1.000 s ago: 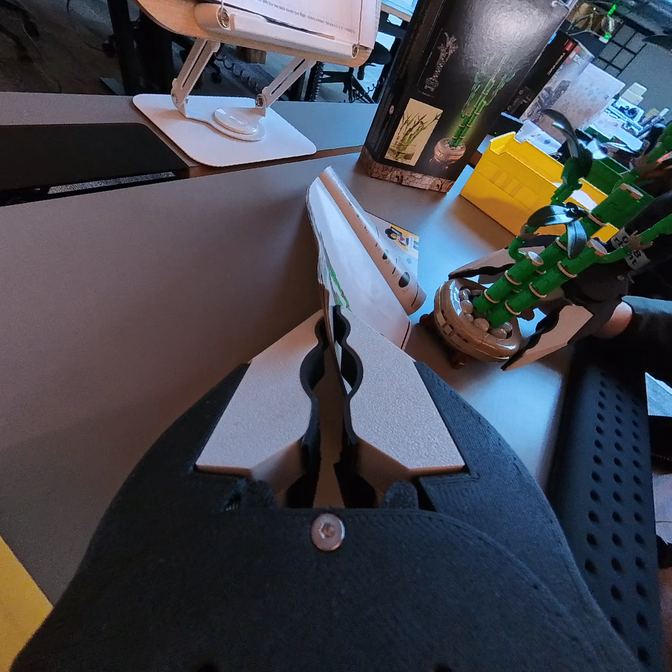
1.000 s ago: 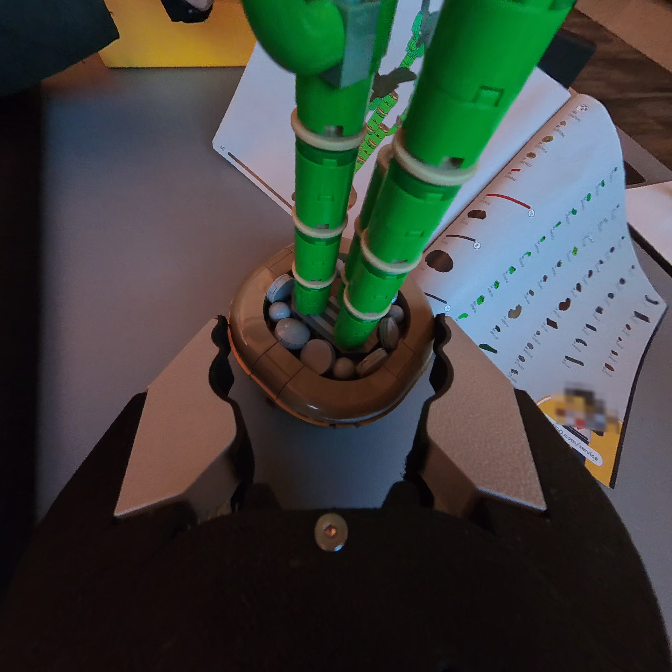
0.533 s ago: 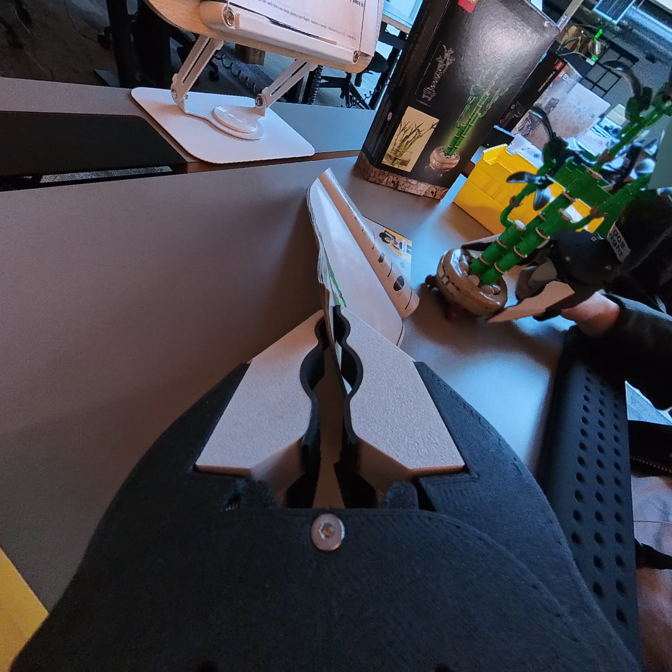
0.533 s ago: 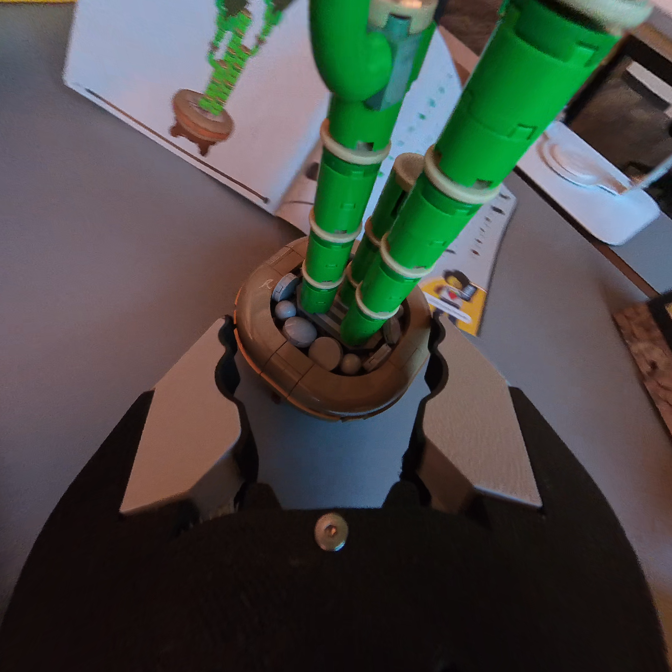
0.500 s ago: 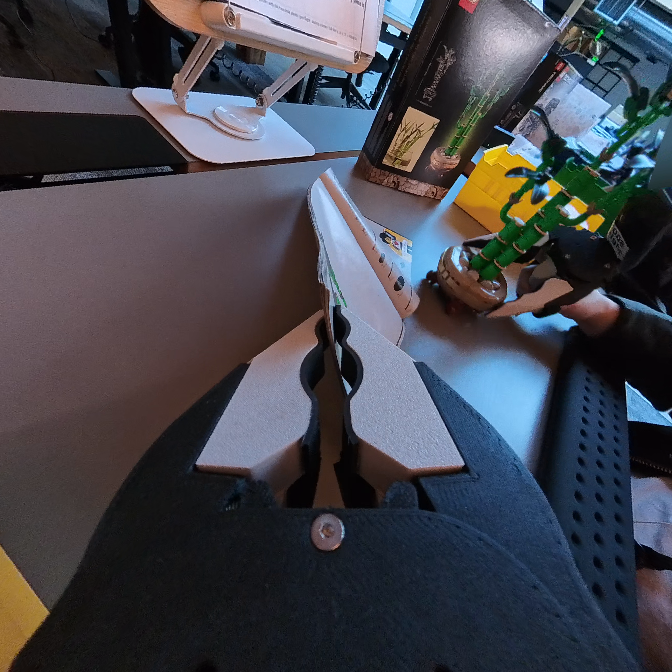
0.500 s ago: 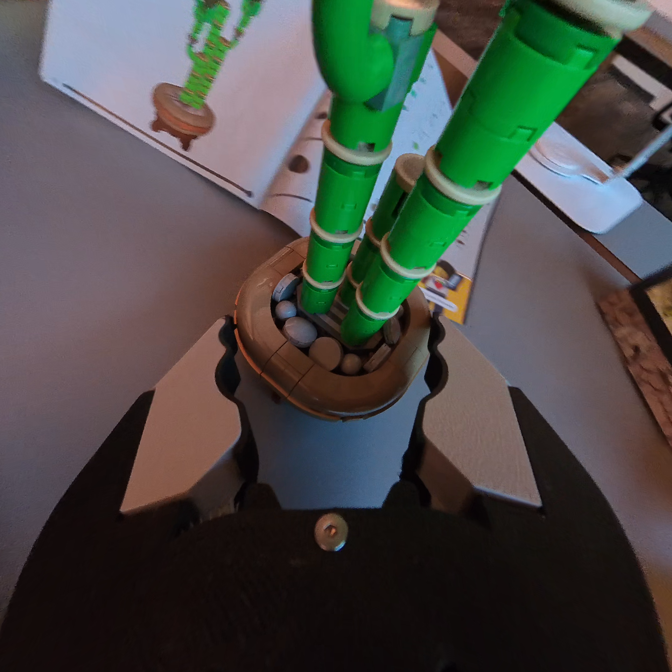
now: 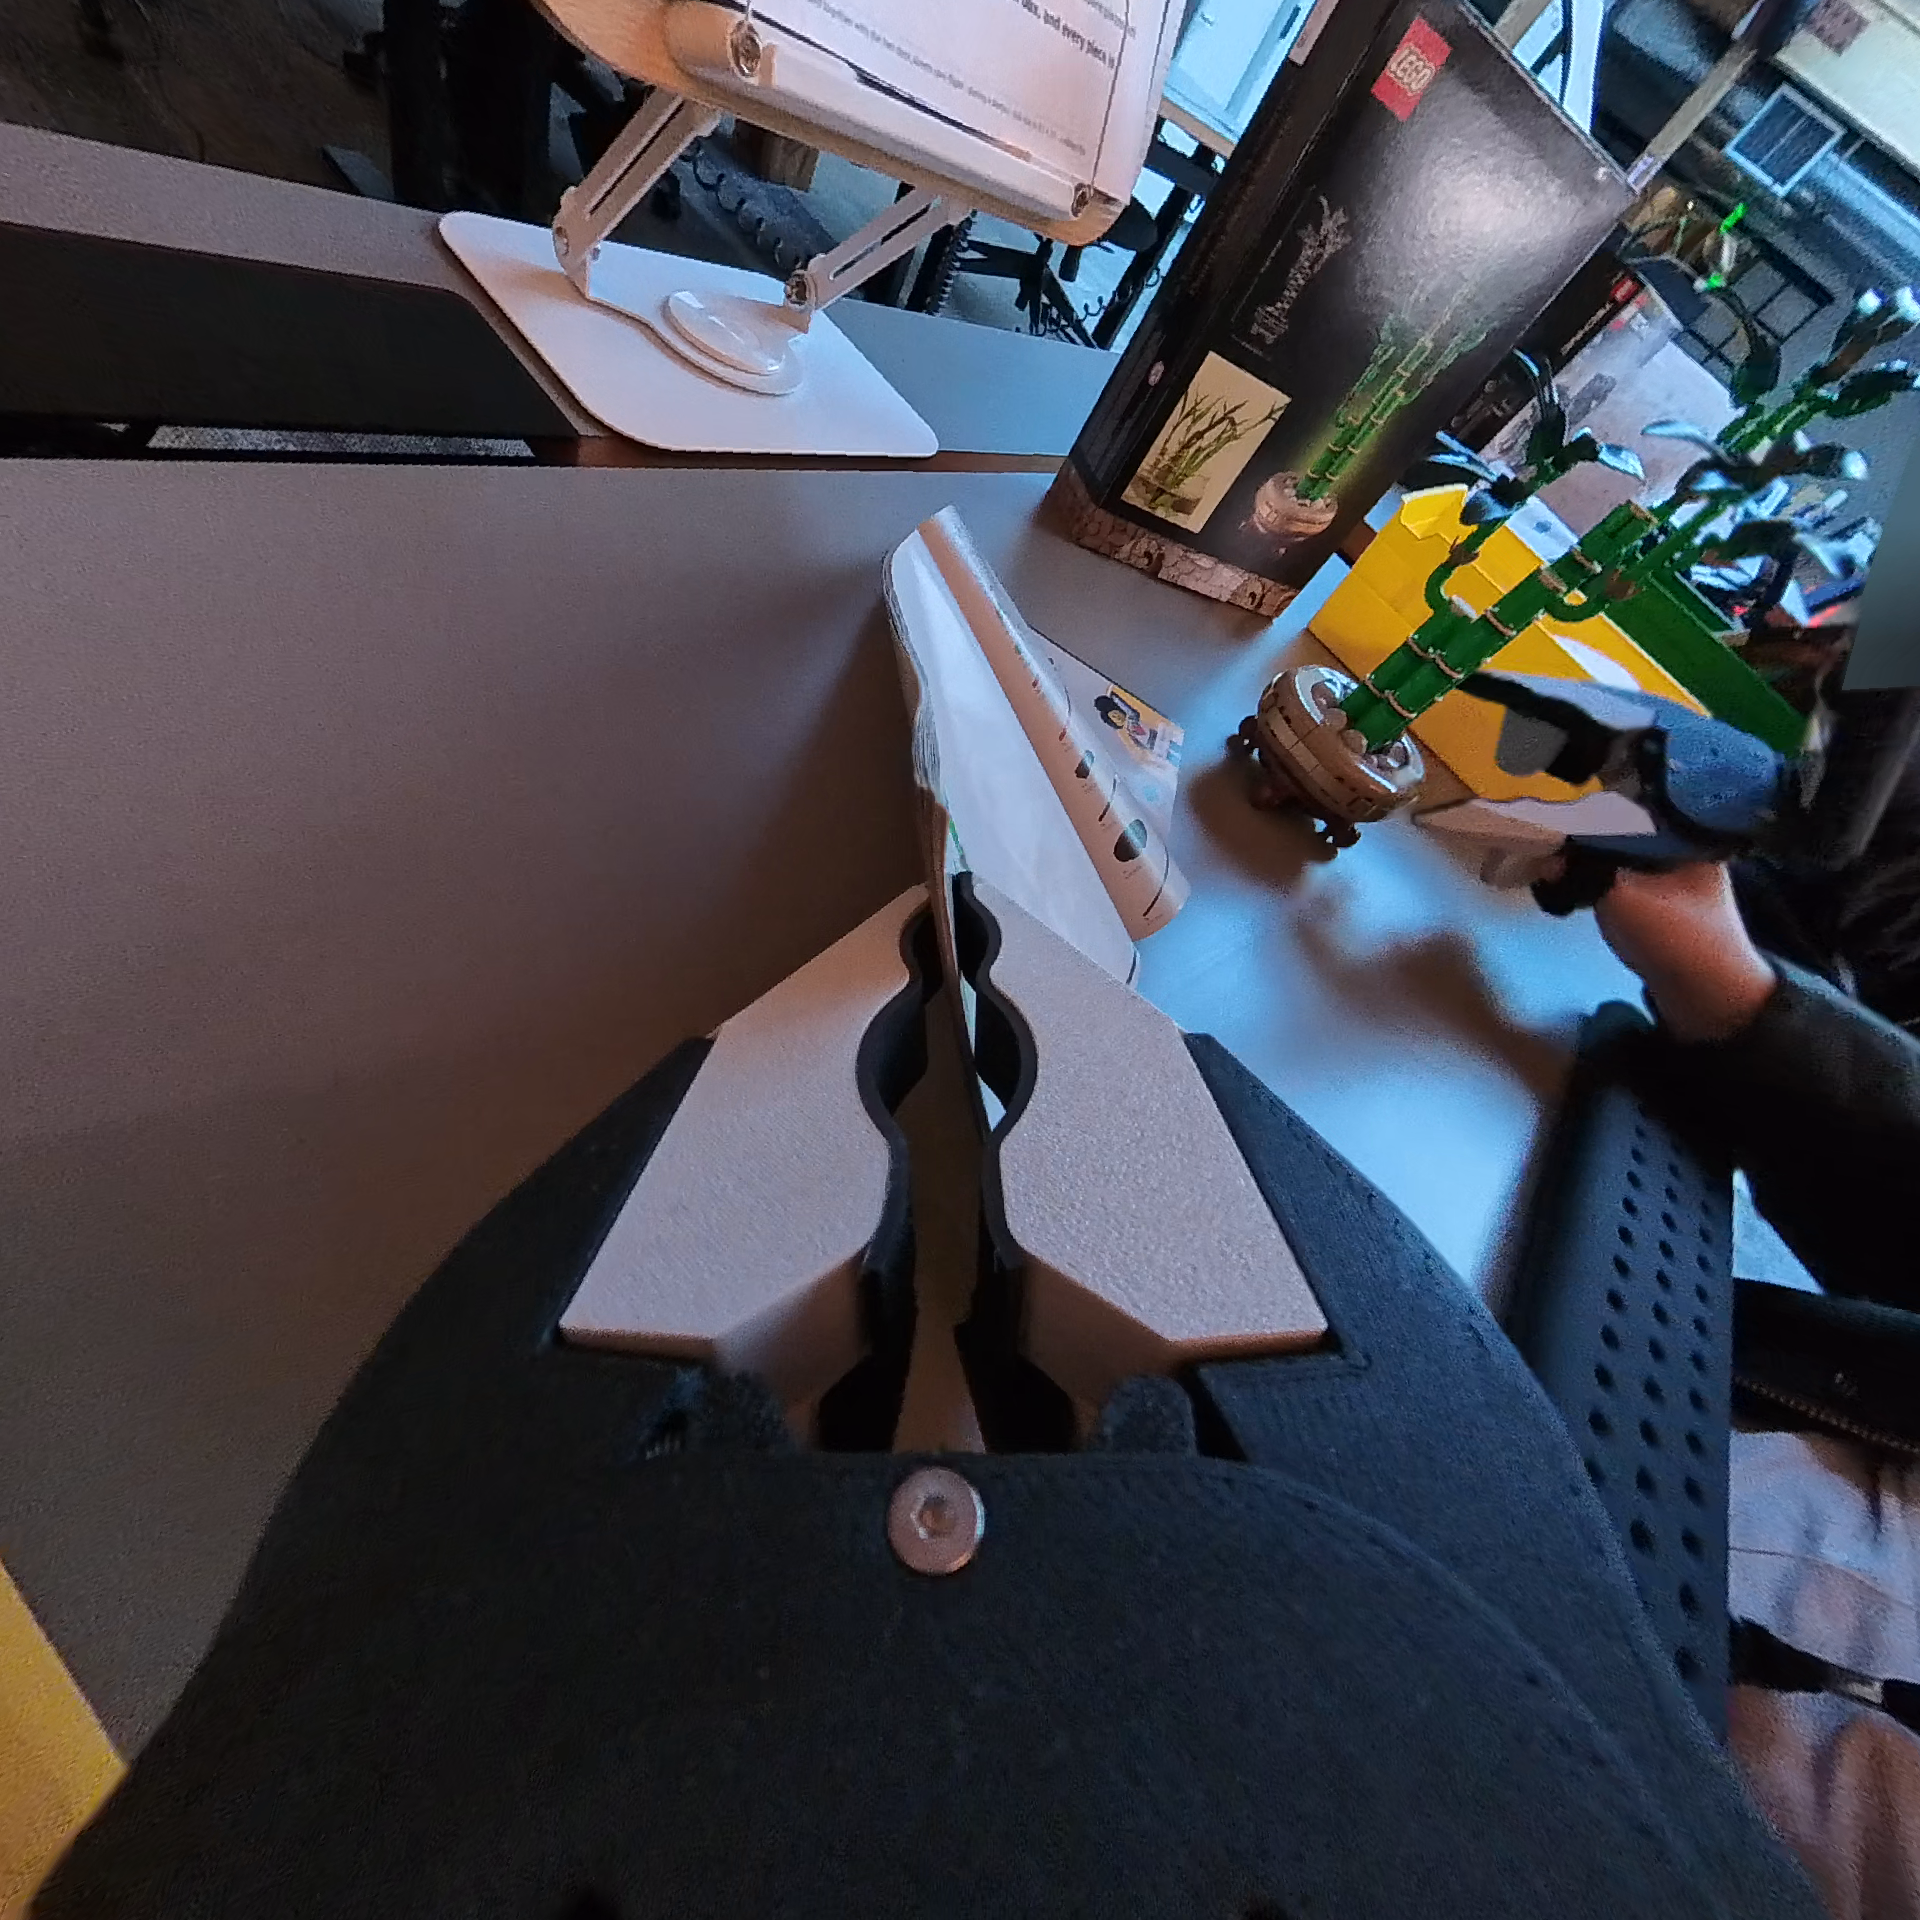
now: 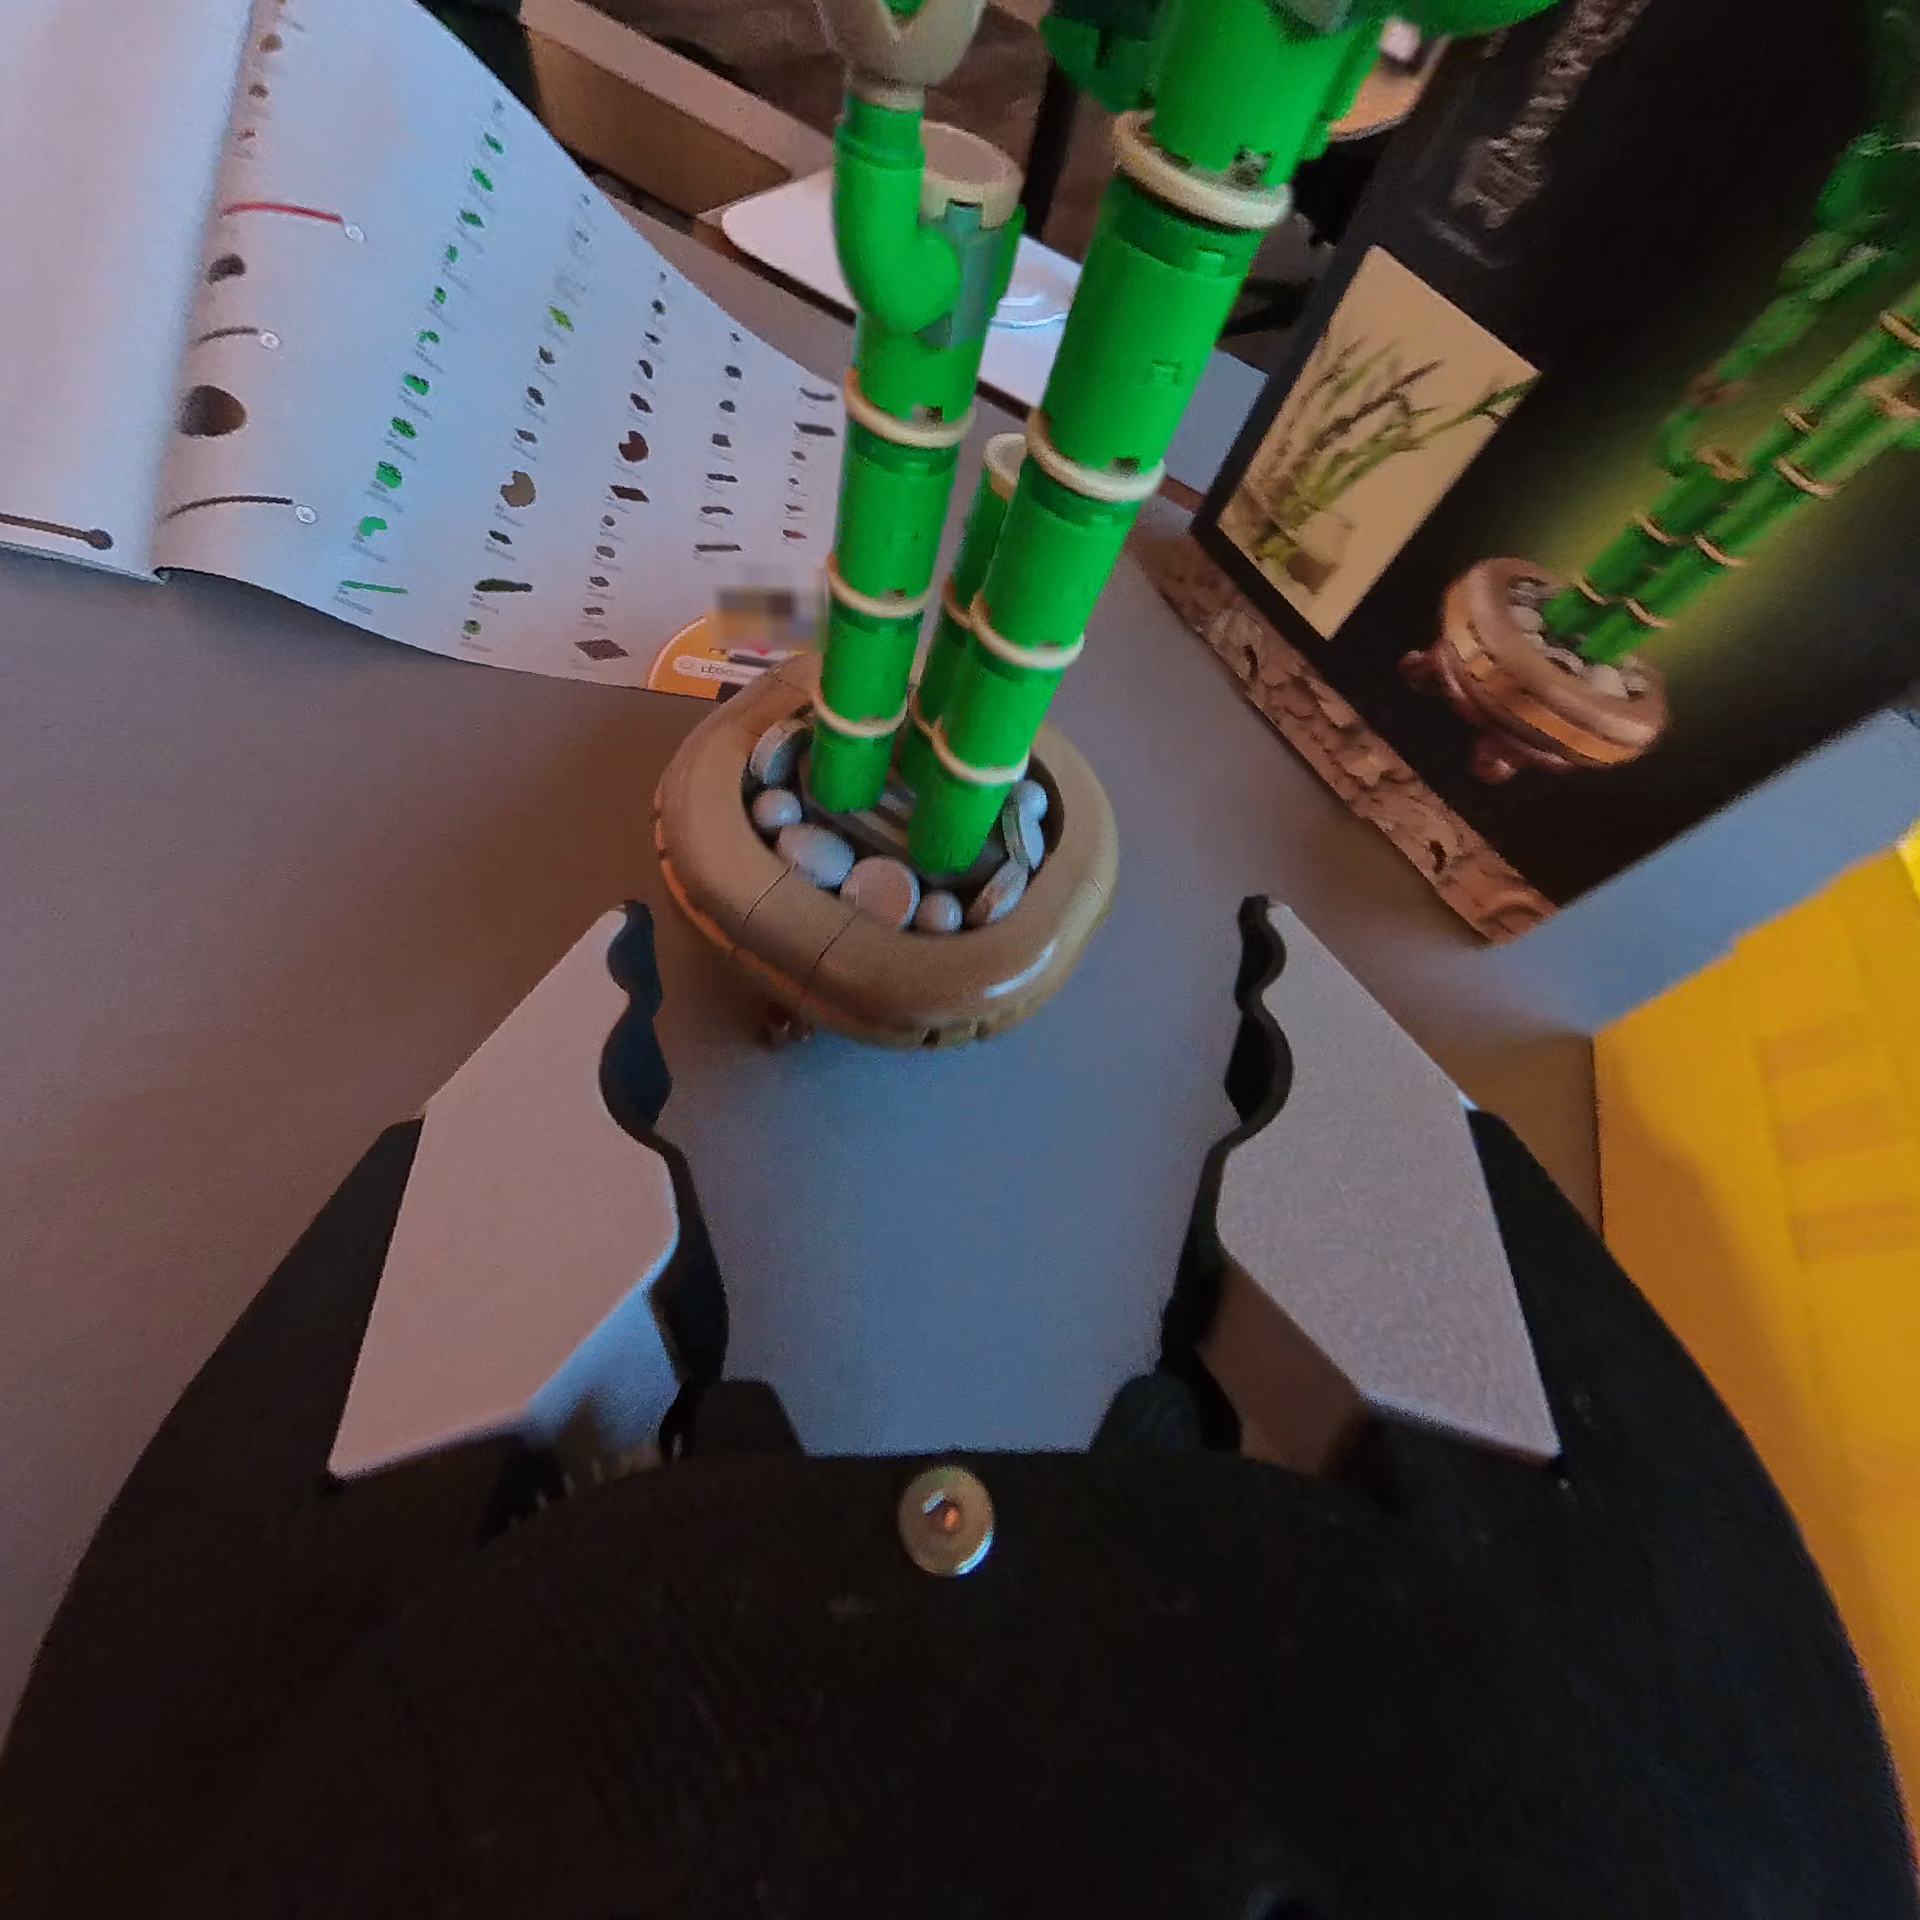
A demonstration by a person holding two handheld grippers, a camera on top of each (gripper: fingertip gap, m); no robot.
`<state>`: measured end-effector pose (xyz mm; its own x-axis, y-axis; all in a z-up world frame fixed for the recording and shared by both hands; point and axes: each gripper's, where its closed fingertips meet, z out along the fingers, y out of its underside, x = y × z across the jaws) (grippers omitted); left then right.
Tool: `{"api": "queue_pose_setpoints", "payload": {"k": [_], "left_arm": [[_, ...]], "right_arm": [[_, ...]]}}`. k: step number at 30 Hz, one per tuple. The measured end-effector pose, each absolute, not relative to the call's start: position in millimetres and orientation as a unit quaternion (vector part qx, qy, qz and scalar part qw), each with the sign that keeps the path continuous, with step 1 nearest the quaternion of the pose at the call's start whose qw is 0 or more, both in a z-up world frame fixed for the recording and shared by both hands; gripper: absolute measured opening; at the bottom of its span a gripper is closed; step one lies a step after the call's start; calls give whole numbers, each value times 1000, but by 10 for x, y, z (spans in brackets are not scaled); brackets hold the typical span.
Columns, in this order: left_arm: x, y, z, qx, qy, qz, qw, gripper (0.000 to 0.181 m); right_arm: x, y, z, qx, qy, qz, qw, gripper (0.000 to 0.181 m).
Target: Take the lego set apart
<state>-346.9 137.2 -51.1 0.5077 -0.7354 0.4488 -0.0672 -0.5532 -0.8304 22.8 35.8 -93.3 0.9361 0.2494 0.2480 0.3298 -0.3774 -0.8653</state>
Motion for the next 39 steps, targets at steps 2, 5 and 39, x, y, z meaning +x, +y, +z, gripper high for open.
{"api": "queue_pose_setpoints", "payload": {"k": [2,5,39], "left_arm": [[-3462,1371,-501,-774,249,-431,391,0],[-3447,1377,-488,-773,227,-454,382,0],[-2978,1116,-404,-714,193,-597,312,13]], "right_arm": [[181,171,-880,-827,-146,-23,543,103],[-185,-63,-594,-790,-152,12,593,80],[-3125,762,-963,-730,-371,322,476,46]]}}
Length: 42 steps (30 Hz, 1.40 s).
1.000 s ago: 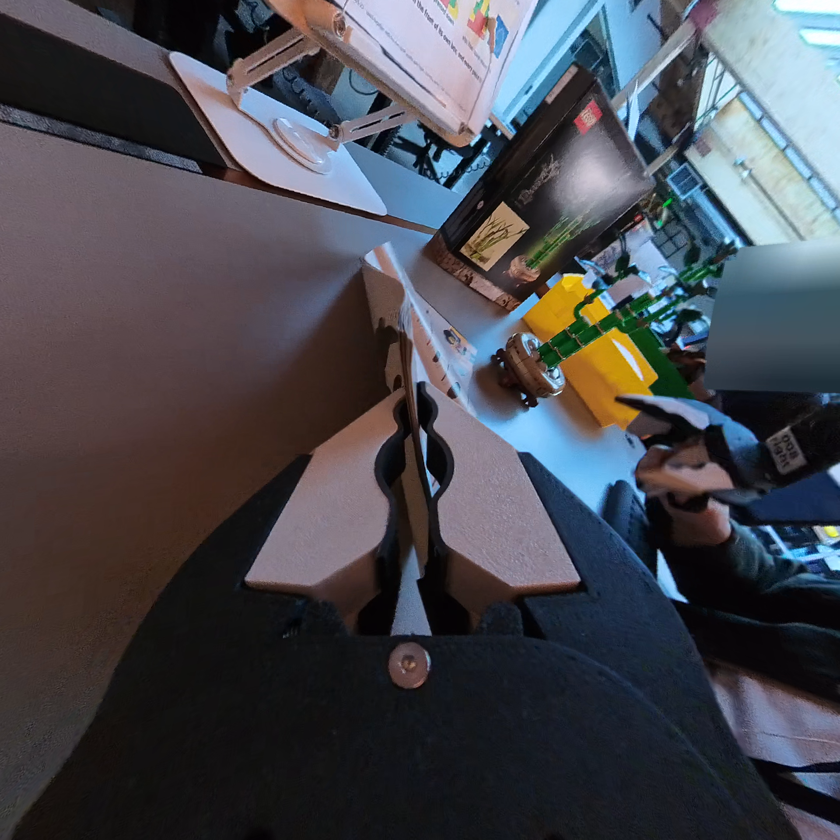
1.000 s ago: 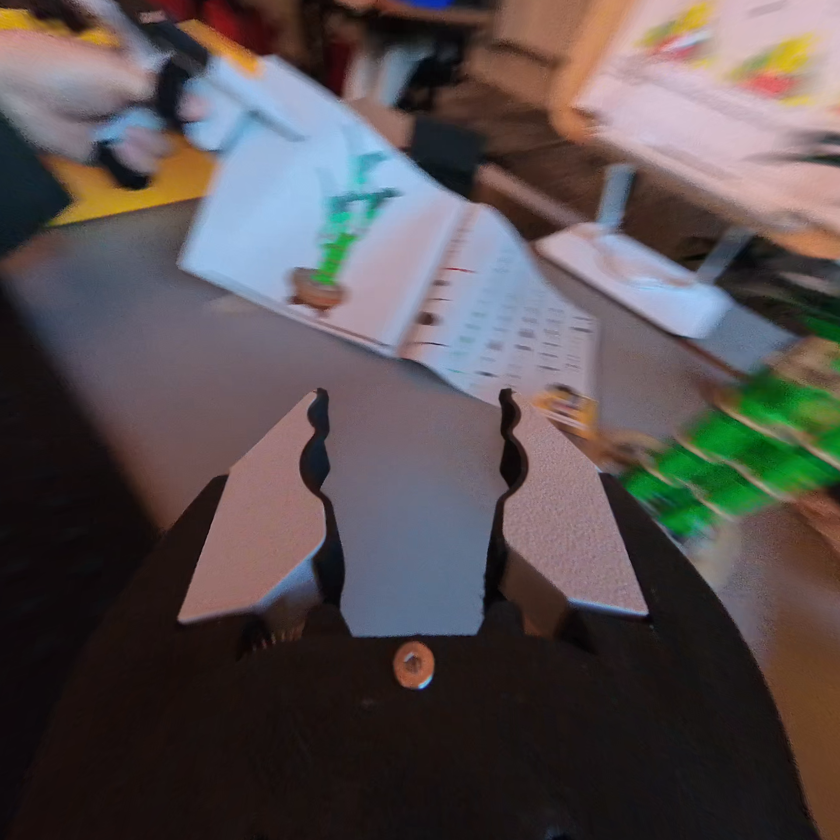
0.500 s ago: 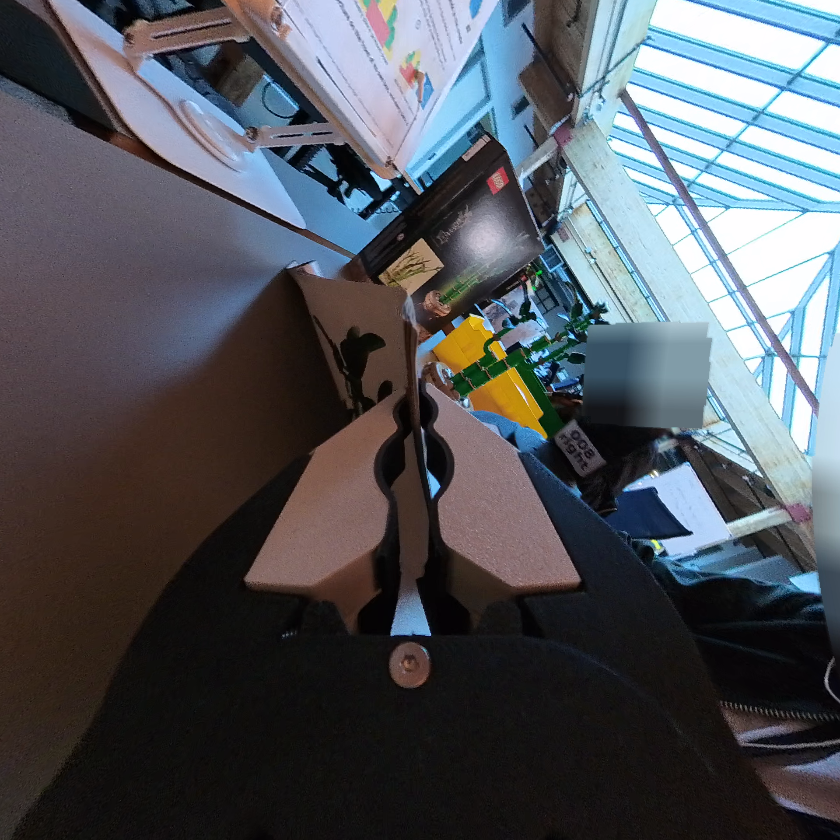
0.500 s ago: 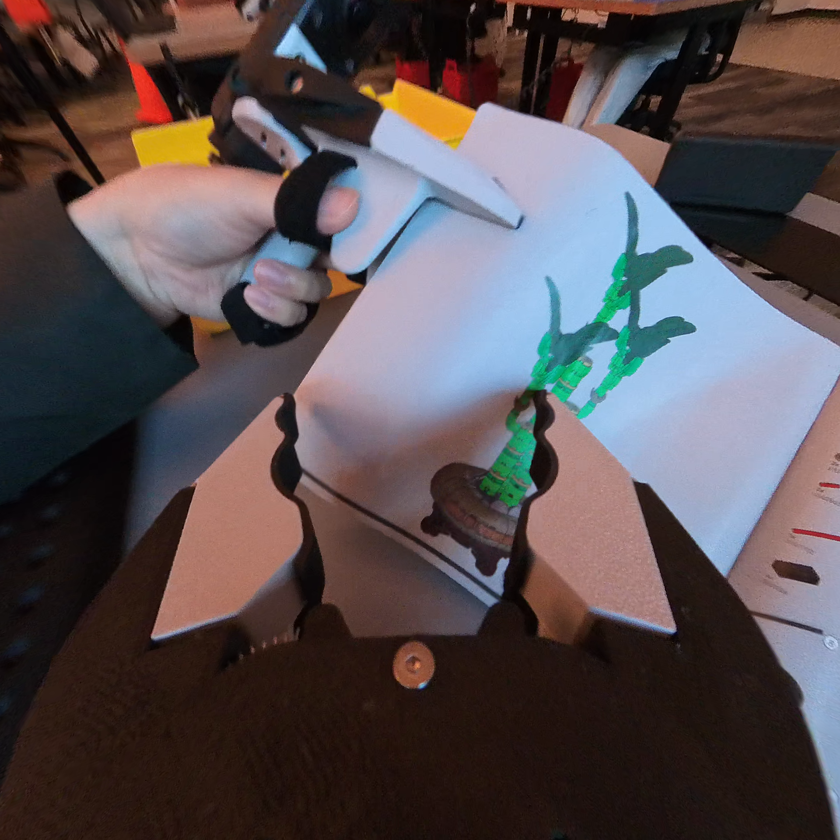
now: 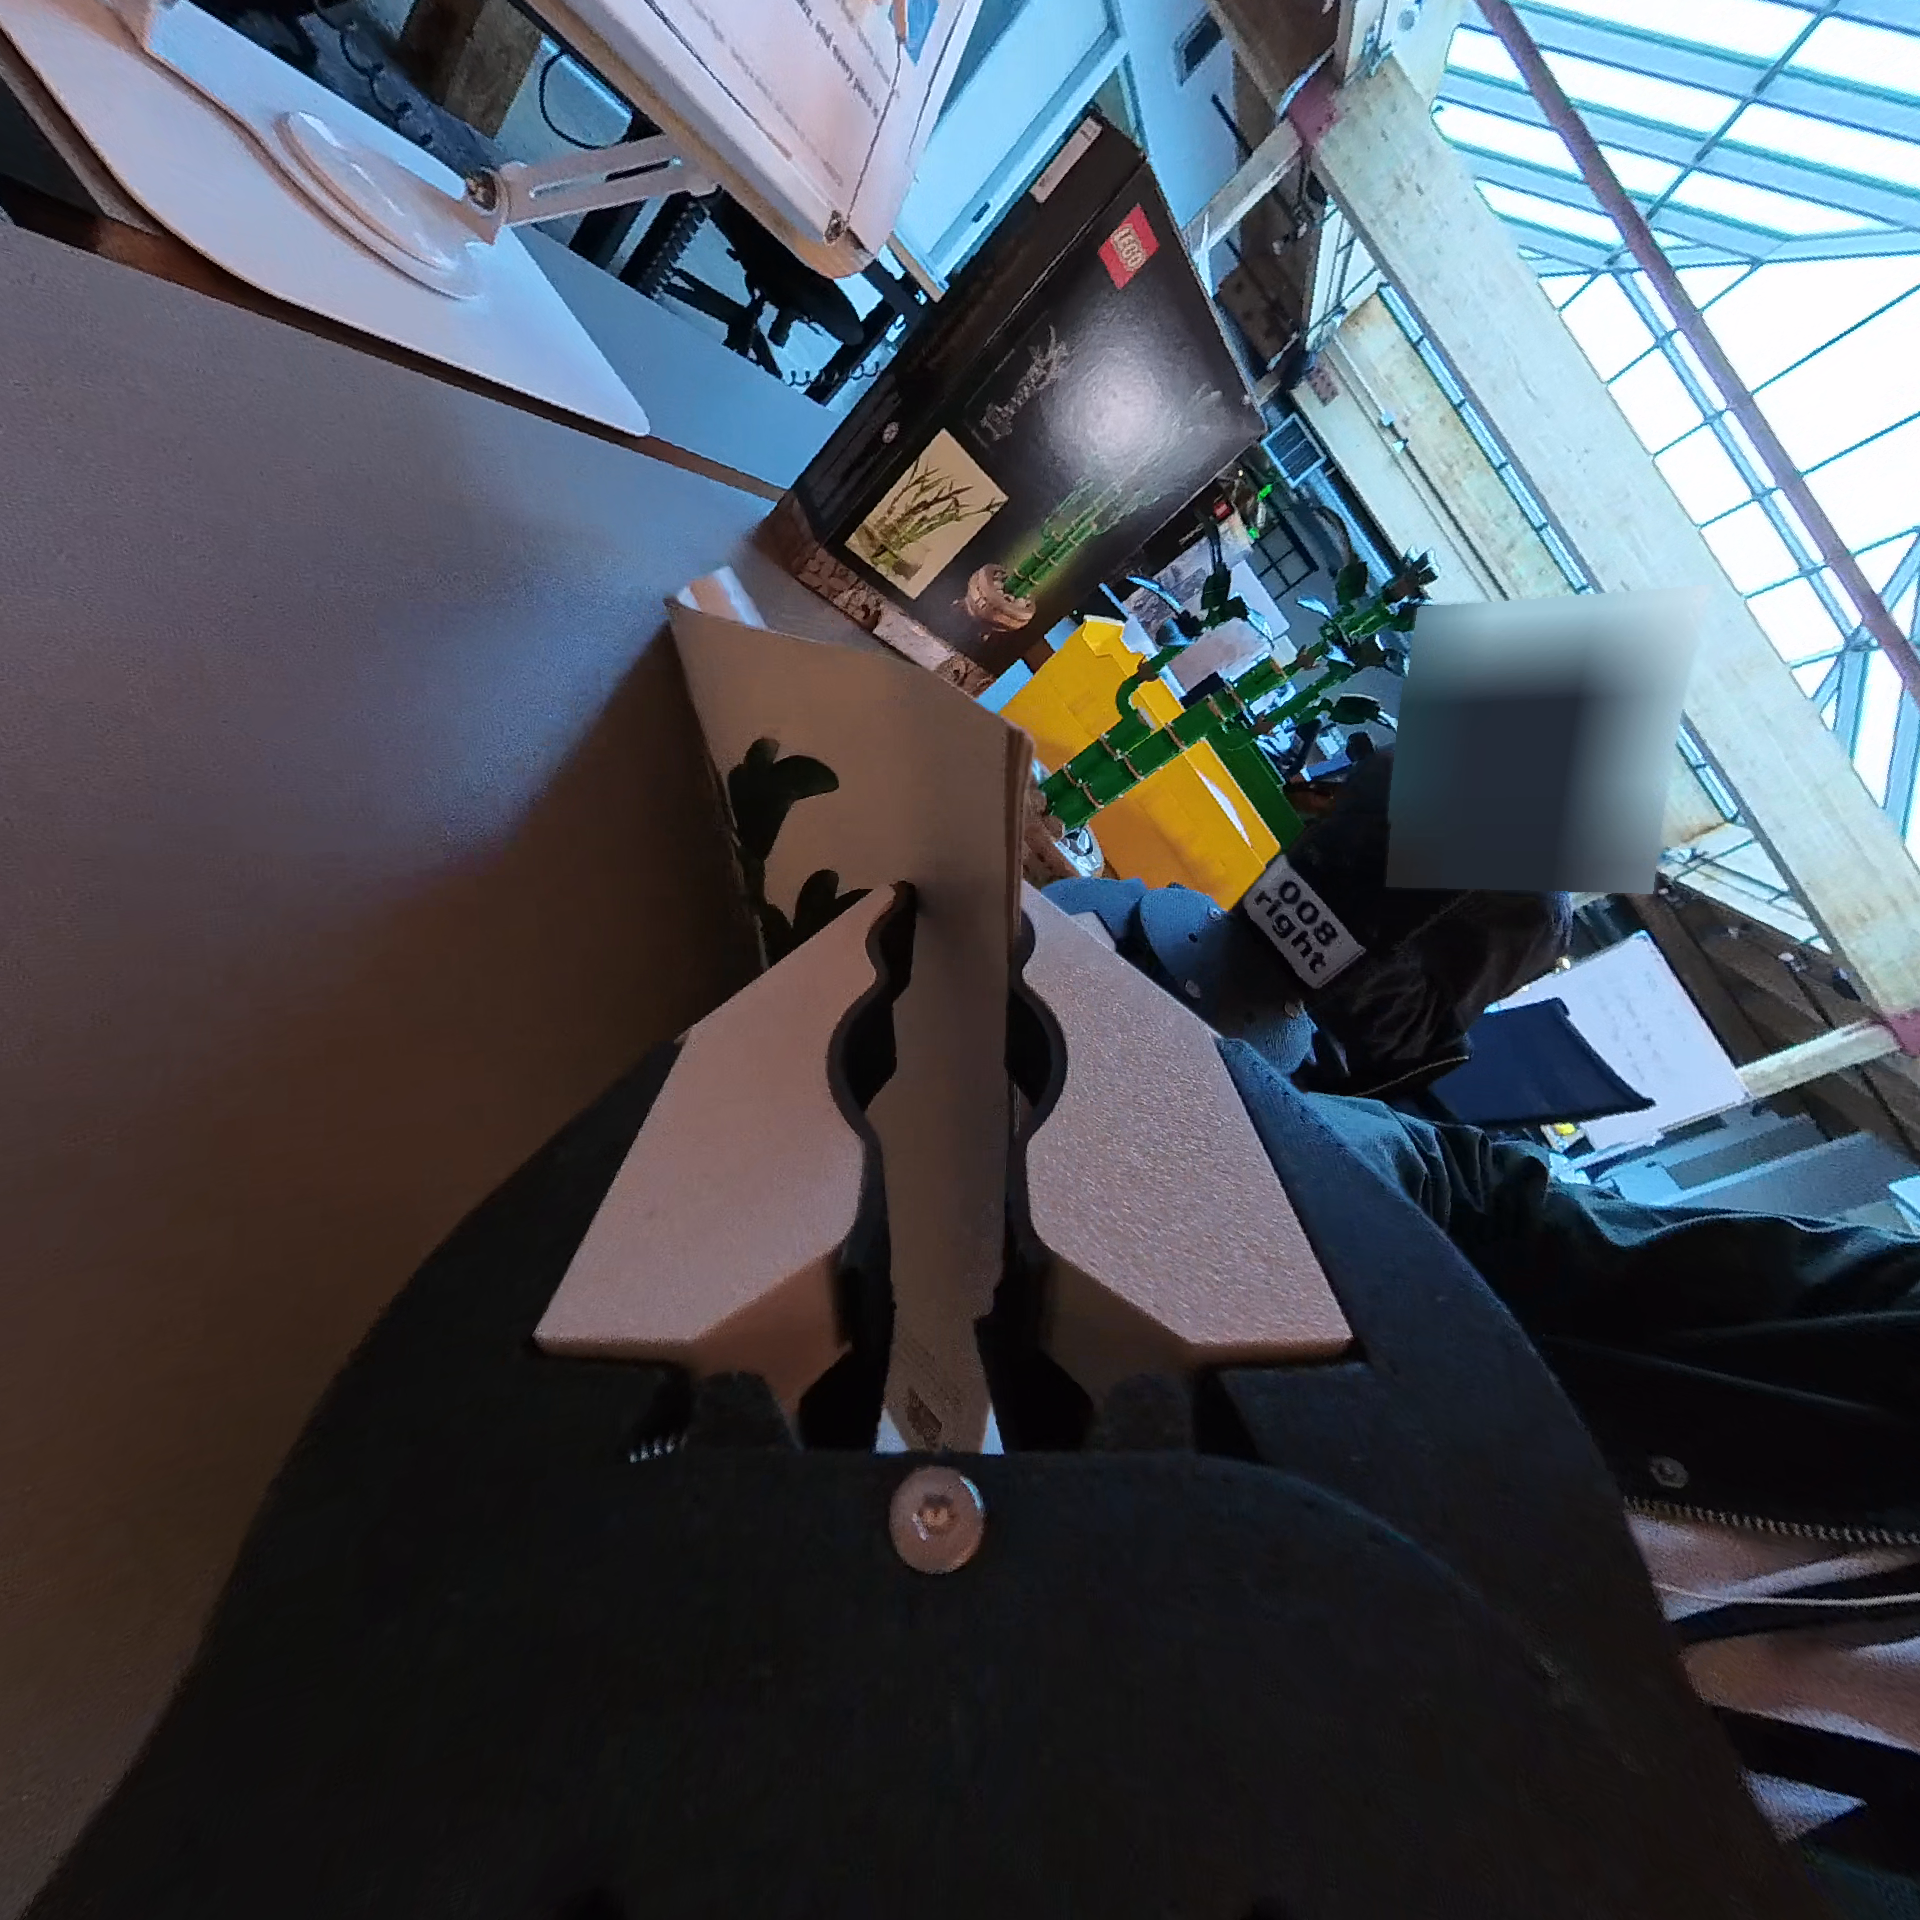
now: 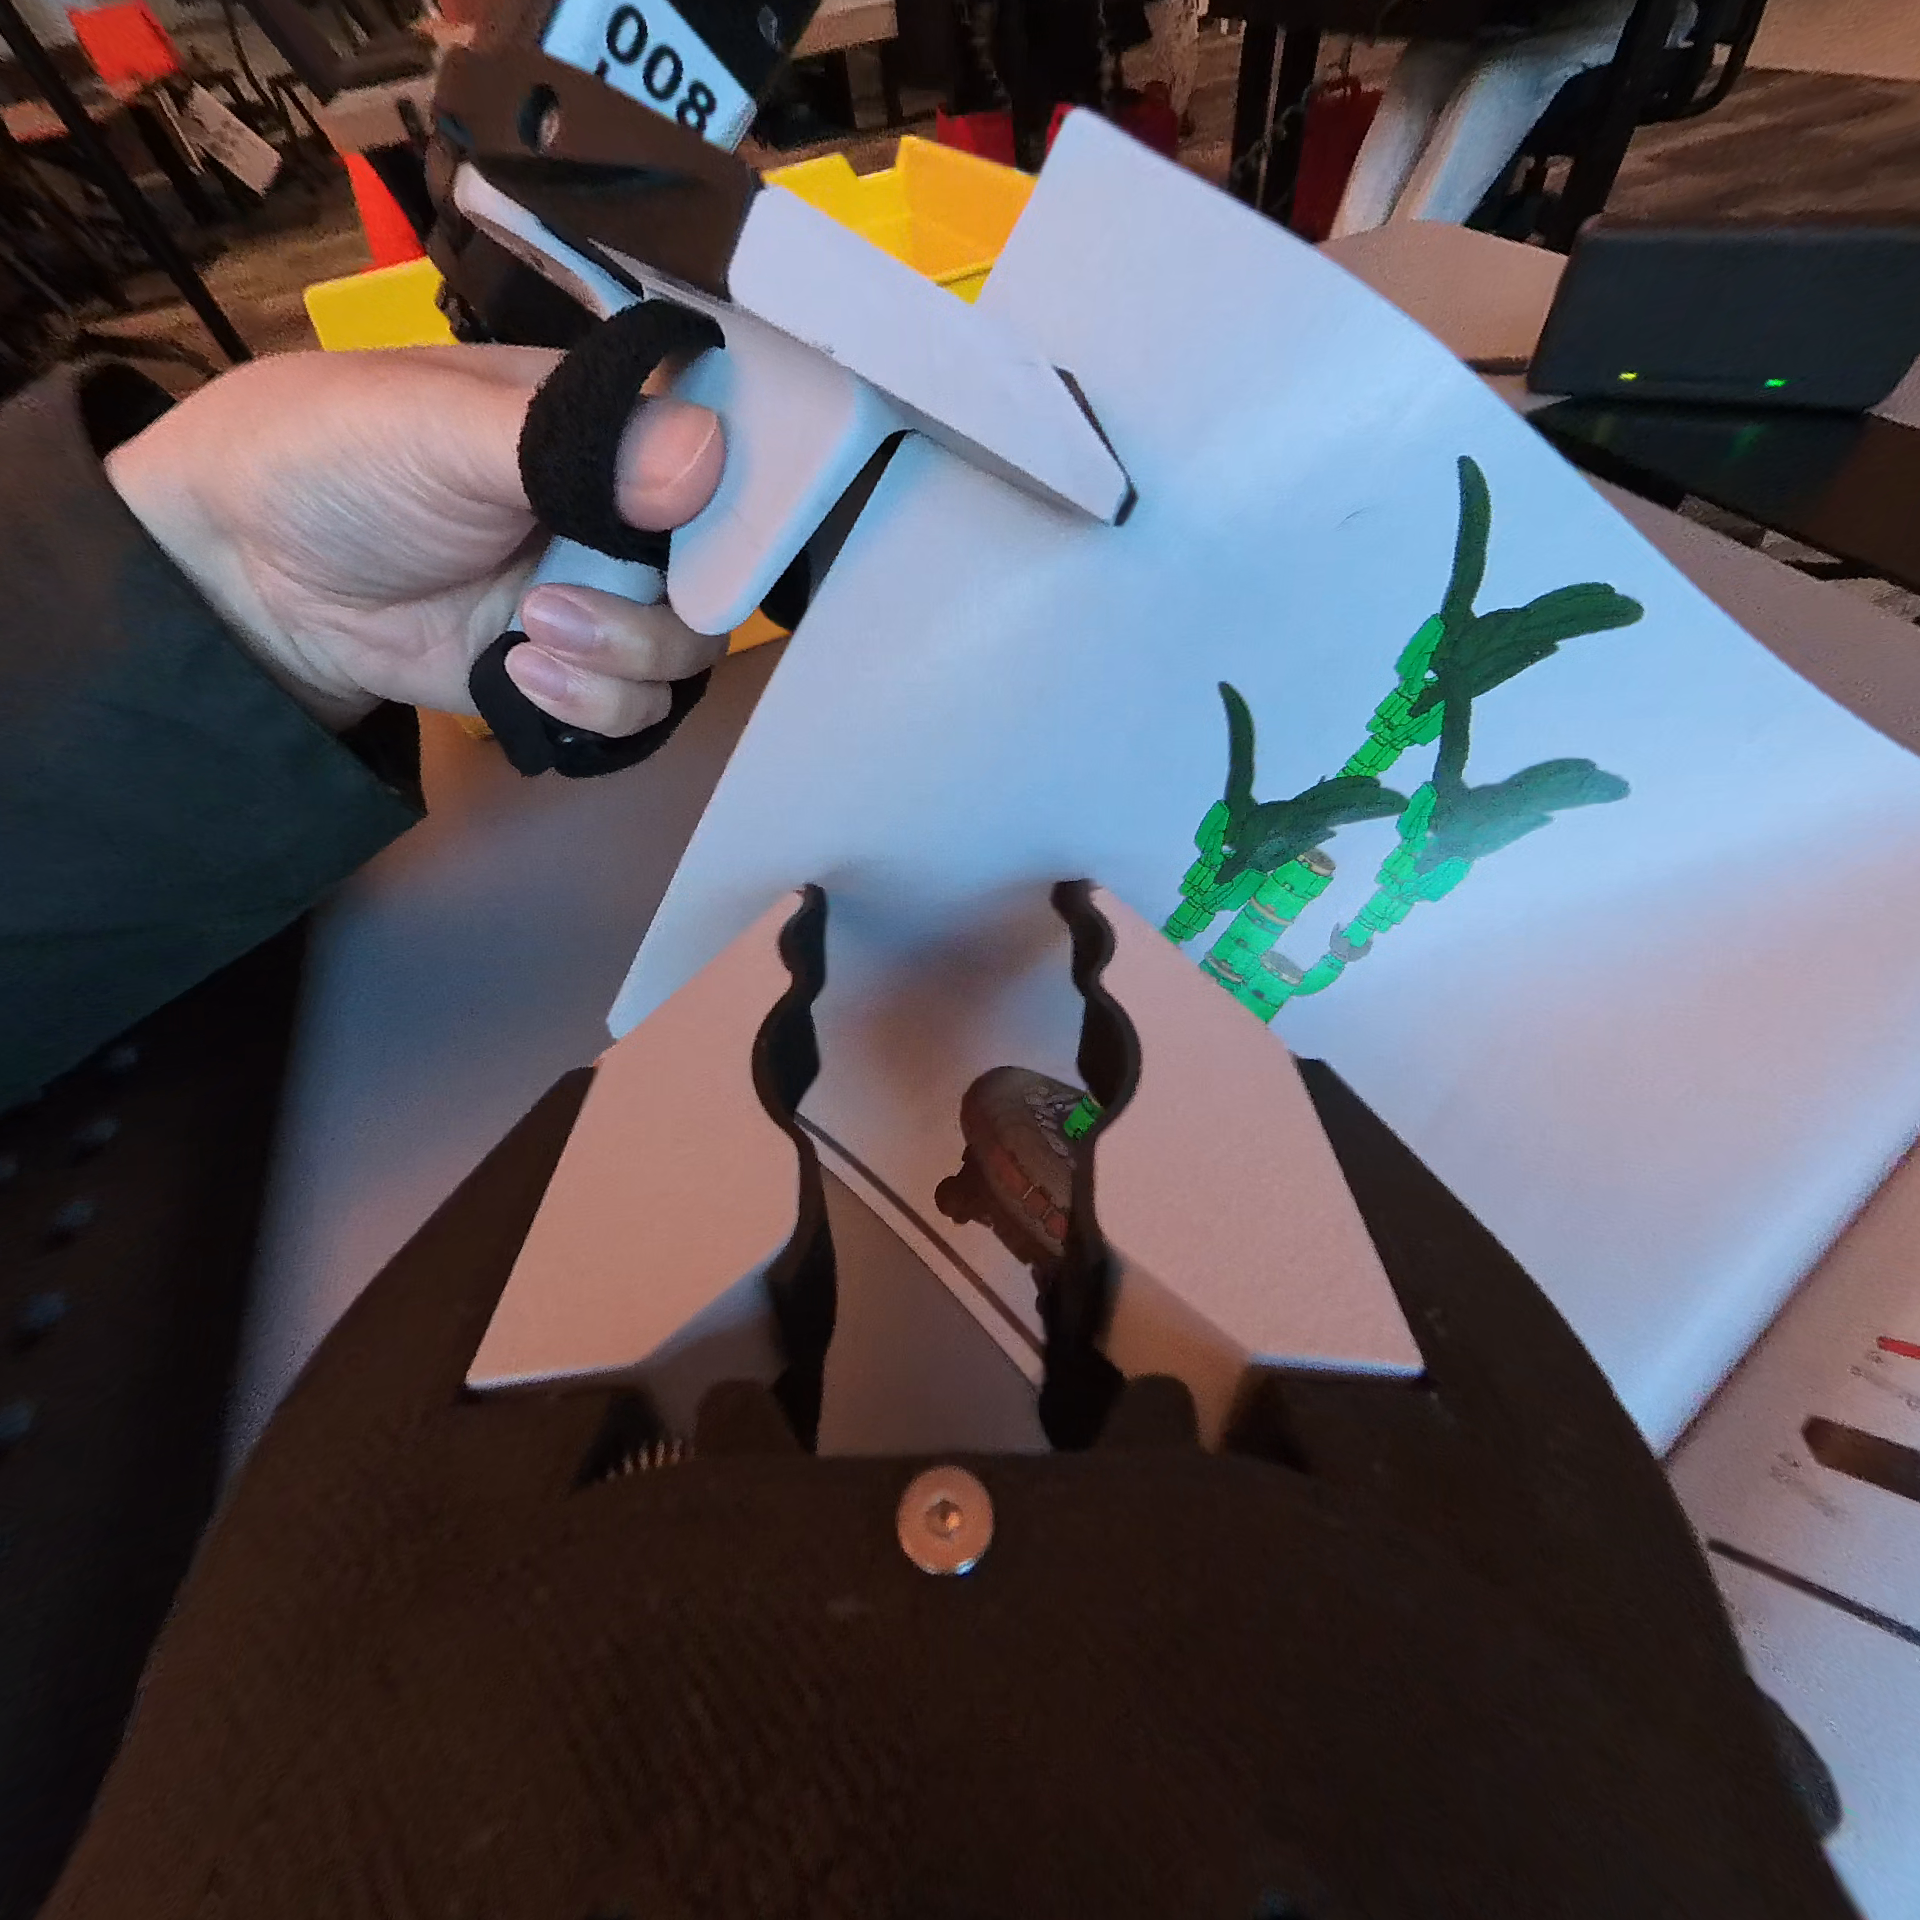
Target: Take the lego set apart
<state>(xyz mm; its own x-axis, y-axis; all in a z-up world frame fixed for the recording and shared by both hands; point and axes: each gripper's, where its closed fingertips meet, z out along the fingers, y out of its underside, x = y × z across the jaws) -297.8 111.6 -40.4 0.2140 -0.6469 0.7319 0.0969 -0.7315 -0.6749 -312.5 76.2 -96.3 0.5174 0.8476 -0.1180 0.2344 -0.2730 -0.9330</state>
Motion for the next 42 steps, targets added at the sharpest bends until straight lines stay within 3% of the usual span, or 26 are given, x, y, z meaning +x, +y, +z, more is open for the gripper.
{"api": "queue_pose_setpoints", "payload": {"k": [2,5,11,16,20,24,33,36,40,42], "left_arm": [[-2961,1085,-395,-712,205,-594,314,5],[-2927,1066,-395,-715,218,-581,324,0],[-2858,1021,-356,-701,192,-618,300,0],[-2798,923,-350,-699,239,-602,304,0],[-2670,793,-327,-687,271,-609,290,25],[-2656,757,-319,-678,285,-613,289,21],[-2686,769,-301,-669,278,-627,285,23],[-2707,787,-260,-660,257,-651,275,15],[-2657,738,-303,-664,270,-645,265,8],[-2607,688,-301,-659,277,-650,258,10]], "right_arm": [[-3112,769,-934,-727,-362,329,482,68],[-3123,742,-916,-726,-361,334,481,85],[-3030,913,-869,-742,-330,265,520,104],[-3003,930,-730,-733,-283,346,513,101],[-3022,880,-705,-722,-272,400,494,86],[-3019,829,-668,-708,-278,423,492,82],[-2958,810,-605,-686,-263,478,482,55],[-2934,814,-534,-674,-238,514,474,55],[-2944,834,-511,-676,-205,542,456,71],[-2941,839,-519,-679,-201,538,457,65]]}}
